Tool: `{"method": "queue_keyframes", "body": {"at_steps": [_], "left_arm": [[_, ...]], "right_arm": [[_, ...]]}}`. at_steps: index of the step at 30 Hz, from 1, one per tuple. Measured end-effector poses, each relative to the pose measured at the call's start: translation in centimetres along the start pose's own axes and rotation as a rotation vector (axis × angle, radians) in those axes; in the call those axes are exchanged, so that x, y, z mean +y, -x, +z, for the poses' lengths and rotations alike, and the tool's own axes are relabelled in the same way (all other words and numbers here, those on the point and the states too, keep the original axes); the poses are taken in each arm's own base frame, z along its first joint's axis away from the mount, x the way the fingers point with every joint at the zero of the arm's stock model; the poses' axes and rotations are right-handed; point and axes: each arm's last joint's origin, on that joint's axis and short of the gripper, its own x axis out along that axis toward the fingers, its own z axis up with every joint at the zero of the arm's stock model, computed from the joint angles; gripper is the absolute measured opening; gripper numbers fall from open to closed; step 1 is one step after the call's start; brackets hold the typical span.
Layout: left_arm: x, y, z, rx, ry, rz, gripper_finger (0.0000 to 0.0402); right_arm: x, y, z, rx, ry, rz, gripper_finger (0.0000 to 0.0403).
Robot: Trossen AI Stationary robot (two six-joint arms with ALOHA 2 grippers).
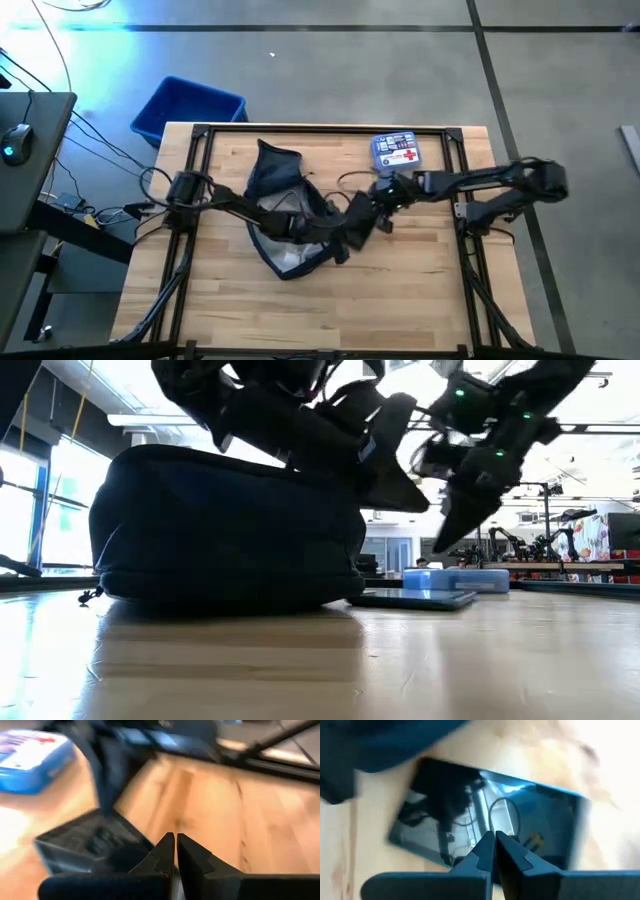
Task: Unpack backpack
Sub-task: Put the black cellphone into the blue backpack
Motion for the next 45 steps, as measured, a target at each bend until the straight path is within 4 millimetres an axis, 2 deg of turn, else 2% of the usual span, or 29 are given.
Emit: {"method": "queue_keyframes", "body": {"at_steps": [3, 6, 10, 12, 18, 22, 26, 32, 38, 41, 45], "left_arm": [[-0.1, -0.6, -0.6, 0.088, 0.007, -0.052, 0.0], [0.4, -1.4, -1.7, 0.178, 0.028, -0.103, 0.0], [1.1, -1.9, -2.5, 0.267, 0.053, -0.197, 0.0], [1.7, -2.0, -3.2, 0.335, 0.052, -0.191, 0.0], [2.9, -2.0, -4.4, 0.466, 0.014, -0.199, 0.0], [3.4, -2.1, -4.4, 0.477, 0.018, -0.195, 0.0], [3.6, -2.2, -4.4, 0.478, 0.013, -0.19, 0.0], [3.9, -2.2, -4.5, 0.485, 0.012, -0.173, 0.0], [4.1, -2.2, -4.5, 0.483, 0.015, -0.16, 0.0], [4.1, -2.3, -4.5, 0.475, 0.022, -0.135, 0.0], [4.3, -2.4, -4.4, 0.465, 0.023, -0.115, 0.0]], "right_arm": [[-2.3, 0.8, -2.1, 0.023, -0.093, -0.016, 0.0002], [-4.7, 0.9, -3.4, 0.016, -0.191, 0.013, 0.0024], [-7.1, 0.6, -4.1, 0.027, -0.266, 0.052, 0.009], [-8.0, 0.4, -4.1, 0.026, -0.299, 0.065, 0.0131], [-9.5, -2.0, -4.9, 0.085, -0.388, 0.165, 0.0245], [-9.7, -3.1, -5.0, 0.089, -0.427, 0.255, 0.0281], [-9.3, -3.4, -4.8, 0.081, -0.464, 0.323, 0.0286], [-7.8, -3.9, -4.6, 0.112, -0.438, 0.397, 0.0276], [-7.2, -4.0, -4.5, 0.109, -0.437, 0.478, 0.0264], [-6.5, -4.0, -4.7, 0.135, -0.446, 0.602, 0.025], [-6.0, -4.1, -4.5, 0.131, -0.415, 0.629, 0.0211]]}}
